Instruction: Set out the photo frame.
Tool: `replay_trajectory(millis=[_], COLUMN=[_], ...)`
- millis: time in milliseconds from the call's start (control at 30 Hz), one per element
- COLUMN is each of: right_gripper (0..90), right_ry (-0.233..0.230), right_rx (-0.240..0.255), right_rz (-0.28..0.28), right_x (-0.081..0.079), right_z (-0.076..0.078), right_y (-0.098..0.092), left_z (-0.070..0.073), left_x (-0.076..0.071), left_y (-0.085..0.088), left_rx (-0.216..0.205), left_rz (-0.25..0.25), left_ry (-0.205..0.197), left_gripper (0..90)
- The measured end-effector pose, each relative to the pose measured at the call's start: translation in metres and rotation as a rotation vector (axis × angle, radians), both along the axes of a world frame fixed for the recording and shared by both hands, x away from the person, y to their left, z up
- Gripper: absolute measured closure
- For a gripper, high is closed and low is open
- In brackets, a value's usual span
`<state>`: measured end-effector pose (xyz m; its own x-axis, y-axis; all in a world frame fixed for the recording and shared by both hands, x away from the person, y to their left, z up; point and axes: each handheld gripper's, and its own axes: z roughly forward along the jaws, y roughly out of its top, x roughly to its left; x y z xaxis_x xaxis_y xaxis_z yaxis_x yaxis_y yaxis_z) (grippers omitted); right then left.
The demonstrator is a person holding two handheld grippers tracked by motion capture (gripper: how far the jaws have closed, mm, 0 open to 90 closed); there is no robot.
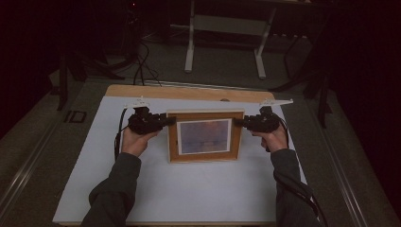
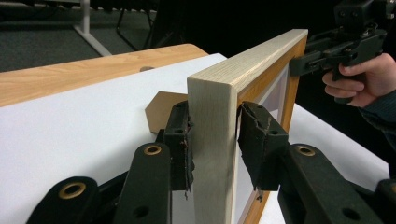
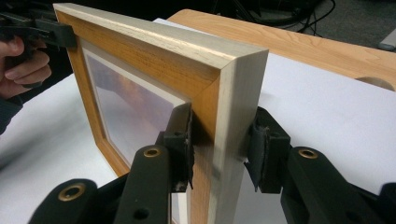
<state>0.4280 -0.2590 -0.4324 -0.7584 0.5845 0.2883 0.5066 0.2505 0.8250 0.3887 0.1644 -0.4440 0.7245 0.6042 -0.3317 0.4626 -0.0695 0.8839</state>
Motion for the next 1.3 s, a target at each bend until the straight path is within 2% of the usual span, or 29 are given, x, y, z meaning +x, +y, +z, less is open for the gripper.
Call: replay_trajectory(millis=[633,1300], right_gripper=[64.9,65.3], right_ry=[0.013,0.017], right_rx=[0.004,0.005], right_rz=[-0.009,0.014], right_x=[-0.012,-0.017], right_z=[-0.001,-0.001], right_y=[-0.003,0.002], left_z=[-0.001,0.0], left_x=[0.003,0.002], left_y=[0.0,0.006], left_rx=[-0.017,-0.023], left_rz=[-0.012,-0.008], left_ry=[0.011,0.019], left_gripper=[64.8,63.8])
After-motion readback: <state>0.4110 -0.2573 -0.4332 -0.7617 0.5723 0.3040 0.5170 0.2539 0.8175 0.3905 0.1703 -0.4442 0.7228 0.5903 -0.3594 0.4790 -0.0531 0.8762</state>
